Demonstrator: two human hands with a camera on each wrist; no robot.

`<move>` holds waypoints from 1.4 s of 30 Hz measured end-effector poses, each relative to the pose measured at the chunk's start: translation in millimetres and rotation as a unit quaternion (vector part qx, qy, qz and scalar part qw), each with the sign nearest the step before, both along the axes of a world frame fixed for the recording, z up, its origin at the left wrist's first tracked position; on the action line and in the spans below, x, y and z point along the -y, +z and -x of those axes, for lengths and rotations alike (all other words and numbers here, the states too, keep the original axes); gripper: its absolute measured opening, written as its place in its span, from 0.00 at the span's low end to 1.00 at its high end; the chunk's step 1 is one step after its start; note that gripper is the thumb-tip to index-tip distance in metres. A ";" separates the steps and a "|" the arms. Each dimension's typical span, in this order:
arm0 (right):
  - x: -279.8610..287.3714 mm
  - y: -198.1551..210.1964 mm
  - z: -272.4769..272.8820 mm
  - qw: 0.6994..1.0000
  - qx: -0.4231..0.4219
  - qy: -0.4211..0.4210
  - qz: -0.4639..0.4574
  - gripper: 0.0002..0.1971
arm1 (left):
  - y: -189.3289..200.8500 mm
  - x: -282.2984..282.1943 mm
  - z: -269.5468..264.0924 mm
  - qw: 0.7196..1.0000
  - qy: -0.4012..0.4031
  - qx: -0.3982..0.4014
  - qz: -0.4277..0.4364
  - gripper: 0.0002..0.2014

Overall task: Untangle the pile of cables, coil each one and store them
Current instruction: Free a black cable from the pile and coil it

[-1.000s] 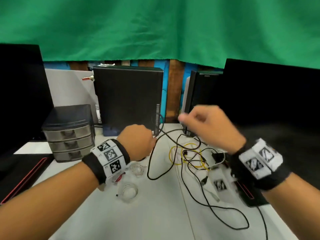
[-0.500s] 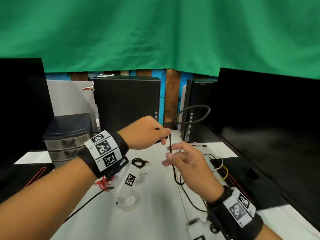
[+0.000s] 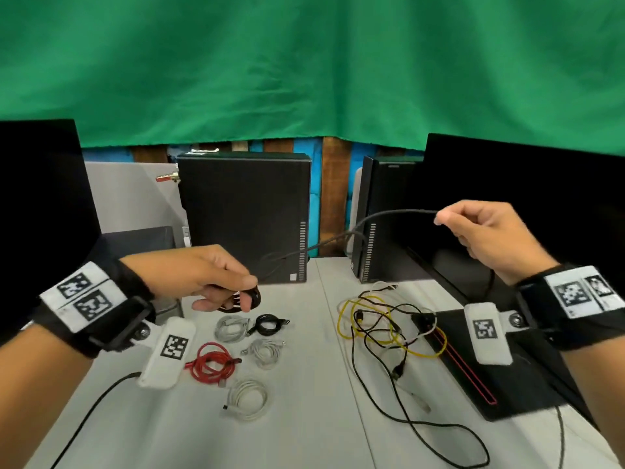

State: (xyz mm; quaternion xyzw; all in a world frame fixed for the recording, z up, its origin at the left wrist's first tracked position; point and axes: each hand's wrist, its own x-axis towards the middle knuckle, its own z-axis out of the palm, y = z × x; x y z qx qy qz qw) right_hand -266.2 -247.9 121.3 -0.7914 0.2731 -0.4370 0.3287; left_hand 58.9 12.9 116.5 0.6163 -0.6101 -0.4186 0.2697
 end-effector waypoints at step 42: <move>34.4 -2.5 -20.0 0.905 -0.362 -0.220 0.025 0.18 | 158.0 20.9 -27.0 0.676 0.290 -0.516 0.439 0.16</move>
